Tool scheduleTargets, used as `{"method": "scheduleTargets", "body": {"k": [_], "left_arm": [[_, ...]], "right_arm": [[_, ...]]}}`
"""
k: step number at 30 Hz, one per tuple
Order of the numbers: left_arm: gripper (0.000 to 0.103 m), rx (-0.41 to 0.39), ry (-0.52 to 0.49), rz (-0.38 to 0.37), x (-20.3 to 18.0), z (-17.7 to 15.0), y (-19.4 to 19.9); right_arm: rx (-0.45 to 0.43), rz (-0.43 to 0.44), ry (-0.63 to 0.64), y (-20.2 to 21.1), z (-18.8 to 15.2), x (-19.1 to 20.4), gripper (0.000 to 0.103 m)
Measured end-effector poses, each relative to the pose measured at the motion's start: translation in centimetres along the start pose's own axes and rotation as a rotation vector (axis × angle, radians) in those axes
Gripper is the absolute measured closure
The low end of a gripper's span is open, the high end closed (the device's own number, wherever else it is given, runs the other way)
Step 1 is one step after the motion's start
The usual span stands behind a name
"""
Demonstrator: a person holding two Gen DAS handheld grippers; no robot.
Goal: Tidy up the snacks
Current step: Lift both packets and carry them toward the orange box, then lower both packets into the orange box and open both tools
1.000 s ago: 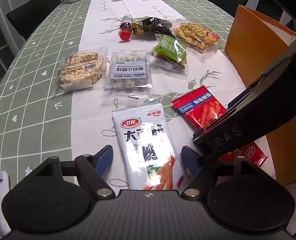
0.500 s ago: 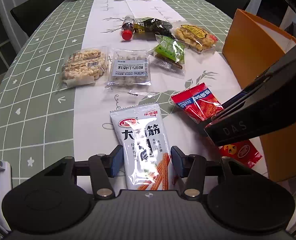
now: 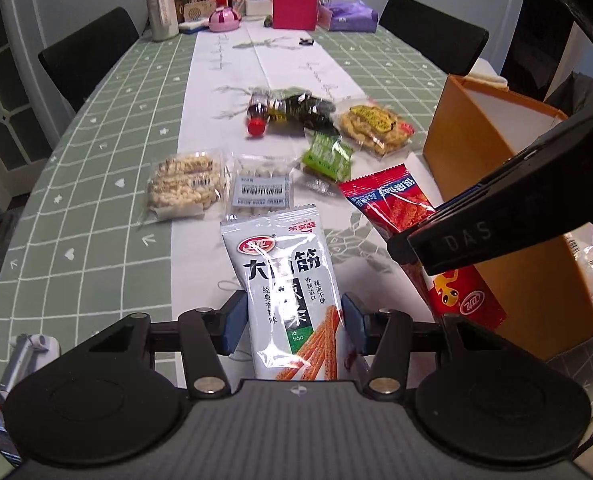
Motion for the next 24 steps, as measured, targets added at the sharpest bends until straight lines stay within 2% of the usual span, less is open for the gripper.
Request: {"method": "scheduleTargets", "body": {"k": [9, 13, 18, 24], "left_arm": [[0.045, -0.108, -0.020, 0.012, -0.7, 3.5, 4.2], [0.045, -0.160, -0.008, -0.007, -1.7, 5.1, 5.6], [0.045, -0.199, -0.033, -0.061, -4.3, 6.3, 6.7], [0.045, -0.204, -0.091, -0.158, -9.0, 7.1, 6.2]], "right_arm": [[-0.137, -0.022, -0.023, 6.7, 2.5, -1.2, 0.066], [-0.184, -0.067, -0.024, 9.6, 3.1, -2.6, 0.066], [-0.194, -0.137, -0.034, 11.6, 2.4, -5.6, 0.066], [-0.124, -0.221, -0.051, 11.5, -0.9, -10.3, 0.066]]}}
Point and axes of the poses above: each gripper's, at about its wrist camera, not at the fingertips, and y roughly against the way its jaws point, x to its left, z to its top, the point moved 9 cm from there along -y, roughly the way its jaws point, and after that the axes turned 7 degrees about -x, right-handed, at the moved point
